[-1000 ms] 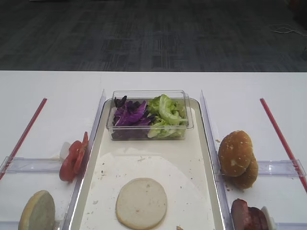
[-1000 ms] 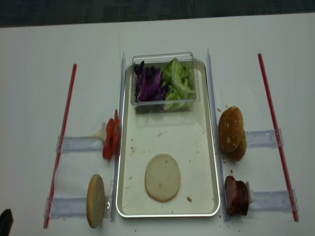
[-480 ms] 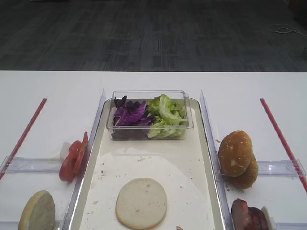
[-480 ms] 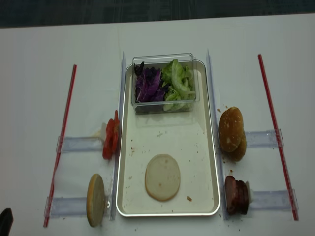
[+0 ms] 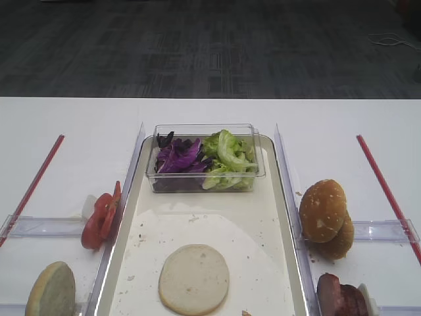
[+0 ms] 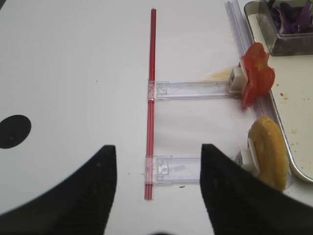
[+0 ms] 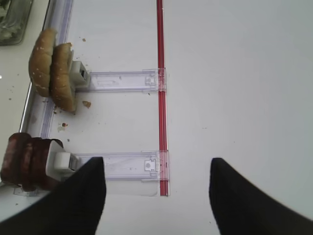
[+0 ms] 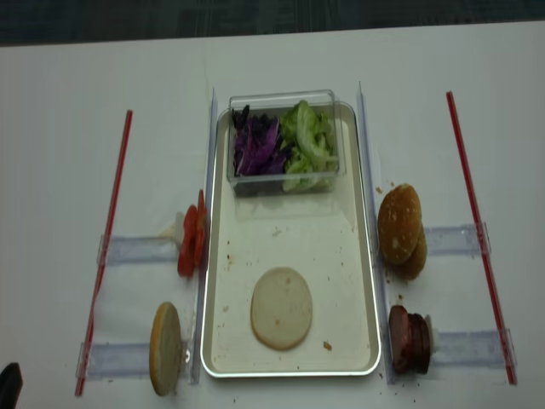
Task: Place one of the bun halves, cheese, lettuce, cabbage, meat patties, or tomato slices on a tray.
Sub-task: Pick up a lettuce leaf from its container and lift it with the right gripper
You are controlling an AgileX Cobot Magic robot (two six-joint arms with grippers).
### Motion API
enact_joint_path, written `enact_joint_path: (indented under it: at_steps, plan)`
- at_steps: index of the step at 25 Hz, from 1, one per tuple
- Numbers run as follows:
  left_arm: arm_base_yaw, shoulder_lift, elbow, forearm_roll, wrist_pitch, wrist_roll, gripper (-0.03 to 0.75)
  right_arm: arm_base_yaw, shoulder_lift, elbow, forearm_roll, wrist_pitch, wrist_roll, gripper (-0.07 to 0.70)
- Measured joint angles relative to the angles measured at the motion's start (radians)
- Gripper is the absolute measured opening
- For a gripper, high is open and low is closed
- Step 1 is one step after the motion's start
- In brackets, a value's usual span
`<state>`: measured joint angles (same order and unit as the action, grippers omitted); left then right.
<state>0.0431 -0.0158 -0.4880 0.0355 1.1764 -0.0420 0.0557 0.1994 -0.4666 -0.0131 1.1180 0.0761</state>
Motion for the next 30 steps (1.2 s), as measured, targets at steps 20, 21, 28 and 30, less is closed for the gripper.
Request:
enact_joint_path:
  at_steps: [20,21,28,30]
  plan:
    - [0.0,0.0,0.0,0.0,0.0,0.0,0.391,0.0,0.298,-0.012,0.013,0.01,-0.025,0.426]
    - [0.0,0.0,0.0,0.0,0.0,0.0,0.391,0.0,0.322,-0.012,0.013,0.01,-0.028,0.426]
    - [0.0,0.0,0.0,0.0,0.0,0.0,0.391,0.0,0.523,-0.049,0.031,0.036,-0.067,0.426]
    - [0.0,0.0,0.0,0.0,0.0,0.0,0.391,0.0,0.573,-0.063,0.031,0.037,-0.076,0.426]
